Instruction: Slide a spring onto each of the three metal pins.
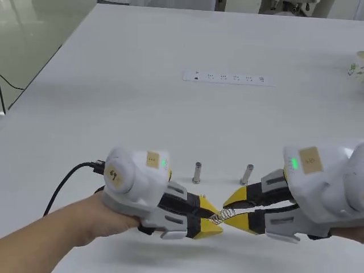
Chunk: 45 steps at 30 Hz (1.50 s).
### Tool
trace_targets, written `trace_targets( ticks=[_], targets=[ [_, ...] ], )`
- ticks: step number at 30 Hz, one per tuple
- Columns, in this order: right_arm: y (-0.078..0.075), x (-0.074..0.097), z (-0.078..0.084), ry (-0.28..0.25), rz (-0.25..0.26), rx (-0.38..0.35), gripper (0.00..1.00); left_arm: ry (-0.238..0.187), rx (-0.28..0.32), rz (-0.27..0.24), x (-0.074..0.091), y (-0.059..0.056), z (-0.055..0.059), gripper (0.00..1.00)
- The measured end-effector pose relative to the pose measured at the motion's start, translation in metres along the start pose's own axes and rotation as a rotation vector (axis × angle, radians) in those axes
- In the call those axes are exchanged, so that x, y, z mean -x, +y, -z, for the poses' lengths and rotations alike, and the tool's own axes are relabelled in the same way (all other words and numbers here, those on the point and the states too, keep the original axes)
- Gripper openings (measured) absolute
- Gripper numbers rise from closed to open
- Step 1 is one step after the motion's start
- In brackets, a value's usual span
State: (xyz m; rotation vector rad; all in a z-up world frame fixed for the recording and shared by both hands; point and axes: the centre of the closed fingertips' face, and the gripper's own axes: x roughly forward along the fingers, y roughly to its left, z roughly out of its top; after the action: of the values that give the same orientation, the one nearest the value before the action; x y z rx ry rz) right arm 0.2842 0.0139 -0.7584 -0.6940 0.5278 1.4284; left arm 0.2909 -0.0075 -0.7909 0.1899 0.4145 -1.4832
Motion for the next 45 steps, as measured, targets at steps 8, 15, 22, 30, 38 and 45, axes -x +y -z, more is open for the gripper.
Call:
trace_targets(
  ticks=[8,15,22,30,38,45],
  targets=[
    [-0.007,0.001,-0.015,-0.084,0.036,-0.054,0.07,-0.029,0.005,-0.025,0.003,0.003,-0.008,0.02],
    [-0.007,-0.002,-0.022,-0.109,0.059,-0.043,0.07,-0.03,-0.005,-0.024,0.001,0.001,-0.012,0.02],
    [-0.004,-0.003,-0.024,-0.121,0.062,-0.03,0.07,-0.007,-0.01,-0.025,0.005,-0.002,-0.01,0.03],
    [-0.005,-0.003,-0.029,-0.126,0.06,-0.009,0.07,-0.01,0.004,-0.042,0.011,0.0,-0.011,0.05],
    [-0.007,-0.003,-0.03,-0.125,0.069,-0.001,0.07,-0.014,0.017,-0.072,0.014,0.005,-0.009,0.11],
    [-0.01,-0.003,-0.028,-0.127,0.082,-0.003,0.07,-0.037,0.067,-0.099,0.025,0.008,-0.008,0.13]
  ],
)
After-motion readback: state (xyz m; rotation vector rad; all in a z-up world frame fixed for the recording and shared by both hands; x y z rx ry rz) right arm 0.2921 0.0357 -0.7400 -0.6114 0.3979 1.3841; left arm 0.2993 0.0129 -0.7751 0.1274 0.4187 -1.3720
